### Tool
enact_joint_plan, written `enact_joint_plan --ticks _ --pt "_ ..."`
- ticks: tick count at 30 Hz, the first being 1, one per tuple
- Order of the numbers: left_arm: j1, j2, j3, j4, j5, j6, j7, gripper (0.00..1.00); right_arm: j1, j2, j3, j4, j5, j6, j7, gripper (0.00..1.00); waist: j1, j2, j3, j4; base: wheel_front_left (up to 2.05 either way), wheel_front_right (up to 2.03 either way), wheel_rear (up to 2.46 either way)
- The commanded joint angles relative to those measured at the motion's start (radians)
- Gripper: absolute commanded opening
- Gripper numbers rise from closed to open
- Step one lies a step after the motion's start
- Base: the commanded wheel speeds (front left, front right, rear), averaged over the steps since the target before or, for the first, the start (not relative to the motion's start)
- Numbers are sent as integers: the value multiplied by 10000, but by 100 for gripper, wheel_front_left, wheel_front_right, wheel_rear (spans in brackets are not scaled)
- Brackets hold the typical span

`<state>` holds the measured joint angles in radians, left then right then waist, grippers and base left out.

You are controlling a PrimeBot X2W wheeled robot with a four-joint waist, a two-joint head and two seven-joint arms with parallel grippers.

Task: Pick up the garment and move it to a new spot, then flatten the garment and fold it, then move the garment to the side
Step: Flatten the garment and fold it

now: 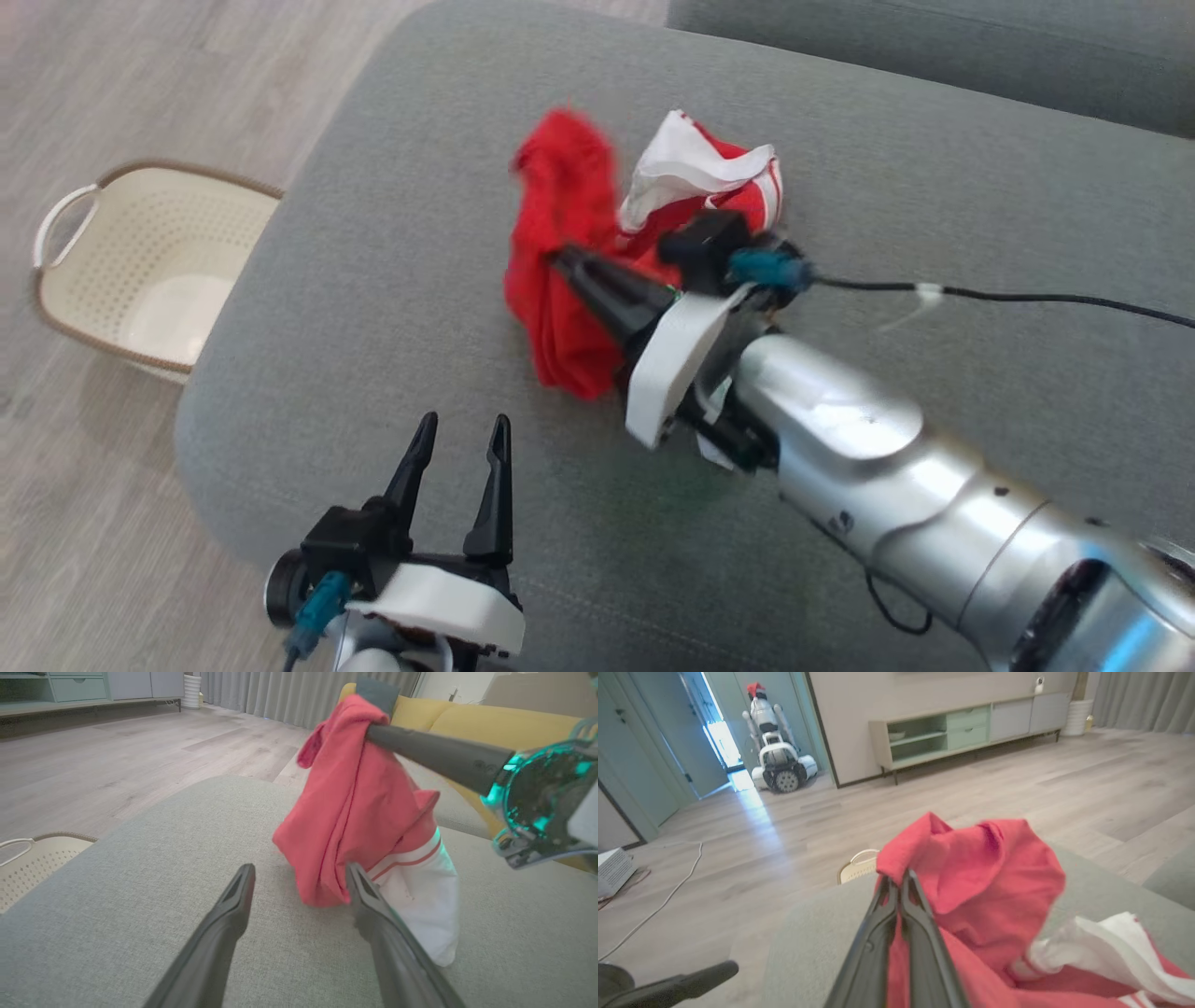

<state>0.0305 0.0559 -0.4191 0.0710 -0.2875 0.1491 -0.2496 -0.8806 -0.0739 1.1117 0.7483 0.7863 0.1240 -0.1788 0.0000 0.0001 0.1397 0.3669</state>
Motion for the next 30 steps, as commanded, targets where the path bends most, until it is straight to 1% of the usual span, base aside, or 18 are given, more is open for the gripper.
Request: enact_joint_plan --ticks 1,4,8,12,16,19,22,25,30 --pt "-369 -57 233 -277 -62 23 -122 100 -169 235 324 -328 333 67 70 100 0 -1 23 136 0 0 0" --pt "-373 -57 243 -315 -87 61 -122 100 -263 235 861 -341 850 67 15 100 0 -1 80 173 0 0 0" --pt "-351 -57 339 -391 -115 122 -122 100 -473 236 1011 44 1273 67 -303 100 0 -1 173 -27 0 0 0" --pt "-358 -57 388 -421 -127 150 -122 100 -582 206 543 820 1474 67 -666 100 0 -1 188 -356 0 0 0" --pt "-371 -57 430 -450 -96 139 -122 100 -385 -11 32 1615 1470 67 -789 100 0 -1 205 -659 0 0 0" --pt "-372 -57 455 -472 -82 130 -122 100 -188 -106 -171 1897 1449 67 -810 100 0 -1 249 -779 0 0 0" --pt "-401 -57 459 -468 -51 89 -122 100 142 -176 -243 2007 1370 67 -822 100 0 -1 336 -875 0 0 0" --pt "-451 -57 435 -454 -34 54 -122 100 494 -196 -191 1799 1343 67 -826 100 0 -1 395 -864 0 0 0" --pt "-484 -57 458 -417 -19 53 -122 100 922 -263 198 1765 1397 67 -782 100 0 -1 444 -752 0 0 0"
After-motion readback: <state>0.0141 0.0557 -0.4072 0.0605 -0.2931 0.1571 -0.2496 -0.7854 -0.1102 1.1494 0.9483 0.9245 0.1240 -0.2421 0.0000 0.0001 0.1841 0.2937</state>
